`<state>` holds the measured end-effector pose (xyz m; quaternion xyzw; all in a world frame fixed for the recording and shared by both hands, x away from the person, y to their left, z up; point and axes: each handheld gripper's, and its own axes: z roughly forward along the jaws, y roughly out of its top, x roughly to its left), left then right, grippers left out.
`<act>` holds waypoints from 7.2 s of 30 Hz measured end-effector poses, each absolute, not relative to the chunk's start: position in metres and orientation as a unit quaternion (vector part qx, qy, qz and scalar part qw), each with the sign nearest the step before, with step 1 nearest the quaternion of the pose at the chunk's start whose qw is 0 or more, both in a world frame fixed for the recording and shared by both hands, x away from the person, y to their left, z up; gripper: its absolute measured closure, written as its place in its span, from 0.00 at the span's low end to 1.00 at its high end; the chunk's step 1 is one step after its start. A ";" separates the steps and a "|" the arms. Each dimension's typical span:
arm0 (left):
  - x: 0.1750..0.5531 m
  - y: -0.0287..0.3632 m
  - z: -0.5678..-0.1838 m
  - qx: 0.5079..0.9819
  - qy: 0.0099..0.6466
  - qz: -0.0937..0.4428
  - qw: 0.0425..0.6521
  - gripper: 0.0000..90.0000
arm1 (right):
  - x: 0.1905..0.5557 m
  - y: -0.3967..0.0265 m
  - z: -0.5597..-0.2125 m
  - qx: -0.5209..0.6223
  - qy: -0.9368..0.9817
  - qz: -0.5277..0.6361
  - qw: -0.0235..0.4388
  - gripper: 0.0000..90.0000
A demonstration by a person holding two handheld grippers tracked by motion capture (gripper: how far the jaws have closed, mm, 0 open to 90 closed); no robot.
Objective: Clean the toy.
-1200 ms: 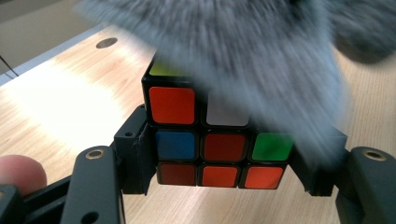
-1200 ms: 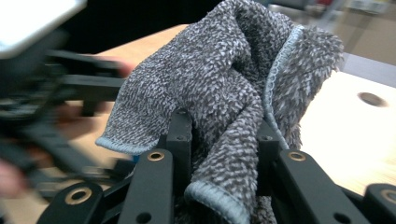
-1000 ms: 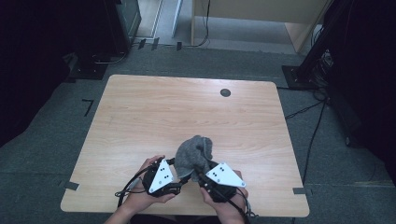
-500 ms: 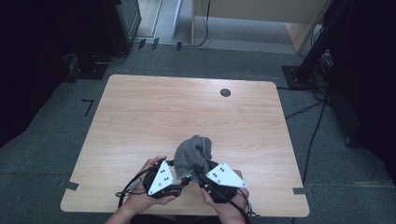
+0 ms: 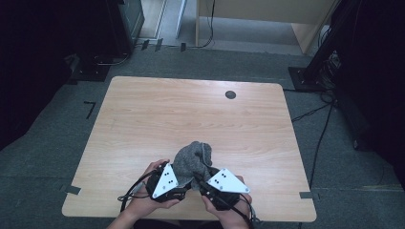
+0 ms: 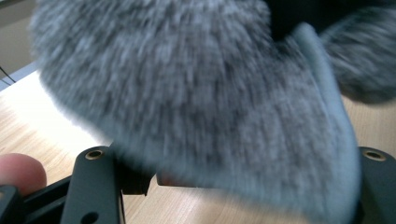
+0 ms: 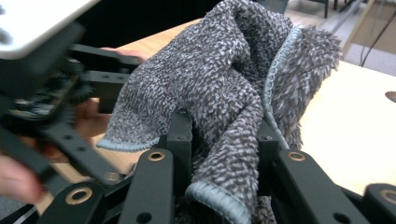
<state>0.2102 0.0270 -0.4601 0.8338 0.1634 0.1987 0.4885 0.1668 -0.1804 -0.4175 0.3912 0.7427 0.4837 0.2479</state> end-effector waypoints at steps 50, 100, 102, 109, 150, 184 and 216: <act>0.209 0.023 -0.462 0.836 0.167 0.205 0.481 0.38 | 0.162 -0.169 -0.414 0.393 0.757 0.463 0.243 0.77; 0.213 0.024 -0.463 0.833 0.186 0.198 0.481 0.38 | 0.154 -0.163 -0.423 0.390 0.736 0.485 0.267 0.78; 0.211 0.023 -0.462 0.834 0.176 0.198 0.483 0.38 | 0.155 -0.164 -0.422 0.393 0.733 0.488 0.264 0.78; 0.213 0.026 -0.457 0.828 0.181 0.208 0.489 0.38 | 0.168 -0.189 -0.423 0.434 0.710 0.483 0.271 0.78; 0.218 0.032 -0.455 0.821 0.209 0.194 0.495 0.38 | 0.167 -0.188 -0.427 0.433 0.715 0.487 0.255 0.78; 0.213 0.026 -0.459 0.820 0.198 0.190 0.503 0.38 | 0.163 -0.190 -0.415 0.433 0.699 0.530 0.207 0.78; 0.216 0.054 -0.449 0.780 0.159 0.149 0.587 0.38 | 0.185 -0.219 -0.432 0.436 0.692 0.558 0.142 0.80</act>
